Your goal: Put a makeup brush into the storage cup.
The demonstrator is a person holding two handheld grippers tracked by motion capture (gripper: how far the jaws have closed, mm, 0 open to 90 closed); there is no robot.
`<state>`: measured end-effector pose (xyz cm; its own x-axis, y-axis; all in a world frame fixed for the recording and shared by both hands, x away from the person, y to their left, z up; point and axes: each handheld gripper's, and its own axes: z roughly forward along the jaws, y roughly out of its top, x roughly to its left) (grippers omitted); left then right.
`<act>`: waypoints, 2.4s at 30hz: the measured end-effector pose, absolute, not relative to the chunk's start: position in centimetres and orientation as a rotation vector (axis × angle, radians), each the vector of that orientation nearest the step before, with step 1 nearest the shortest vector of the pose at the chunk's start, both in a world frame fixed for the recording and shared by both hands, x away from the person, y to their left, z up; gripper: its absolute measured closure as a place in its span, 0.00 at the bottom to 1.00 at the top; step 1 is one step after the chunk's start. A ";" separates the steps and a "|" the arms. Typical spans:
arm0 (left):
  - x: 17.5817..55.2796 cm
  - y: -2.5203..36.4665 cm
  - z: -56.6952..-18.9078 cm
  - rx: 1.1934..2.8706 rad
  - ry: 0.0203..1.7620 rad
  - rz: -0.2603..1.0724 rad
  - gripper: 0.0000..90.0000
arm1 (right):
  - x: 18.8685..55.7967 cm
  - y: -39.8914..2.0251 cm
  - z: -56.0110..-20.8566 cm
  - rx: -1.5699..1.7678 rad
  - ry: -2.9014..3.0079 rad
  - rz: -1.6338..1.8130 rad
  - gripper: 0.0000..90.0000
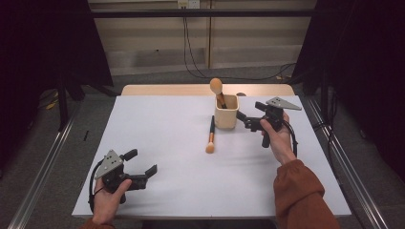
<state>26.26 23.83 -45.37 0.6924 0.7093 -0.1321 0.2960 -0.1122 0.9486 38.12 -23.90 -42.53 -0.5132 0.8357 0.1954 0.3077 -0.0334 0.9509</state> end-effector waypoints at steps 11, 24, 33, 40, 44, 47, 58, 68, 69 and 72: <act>25.7 24.4 -45.3 1.704 0.806 0.445 0.03 | 34.3 -24.7 -42.5 1.213 1.795 1.513 0.00; 25.3 24.8 -45.1 1.685 0.817 0.461 0.03 | 29.6 -26.5 -43.4 1.198 1.790 1.435 0.01; 25.1 25.1 -45.2 1.680 0.820 0.467 0.03 | 26.4 -27.0 -44.4 1.226 1.817 1.427 0.01; 24.8 25.2 -45.1 1.671 0.819 0.467 0.03 | 24.0 -27.4 -45.0 1.230 1.785 1.417 0.01; 24.7 25.1 -45.1 1.673 0.823 0.468 0.03 | 22.9 -27.6 -45.1 1.214 1.792 1.414 0.01; 24.6 25.2 -45.0 1.667 0.822 0.467 0.03 | 22.3 -27.6 -45.1 1.202 1.793 1.423 0.00; 24.2 25.0 -44.9 1.660 0.821 0.474 0.03 | 20.2 -28.9 -45.5 1.233 1.752 1.427 0.00; 24.4 25.1 -45.0 1.668 0.824 0.477 0.03 | 20.4 -28.9 -45.8 1.239 1.758 1.432 0.00; 24.5 25.1 -45.1 1.669 0.823 0.476 0.03 | 20.4 -28.8 -45.8 1.250 1.756 1.429 0.00; 24.5 25.2 -45.2 1.674 0.820 0.475 0.03 | 20.5 -28.8 -45.8 1.250 1.764 1.430 0.00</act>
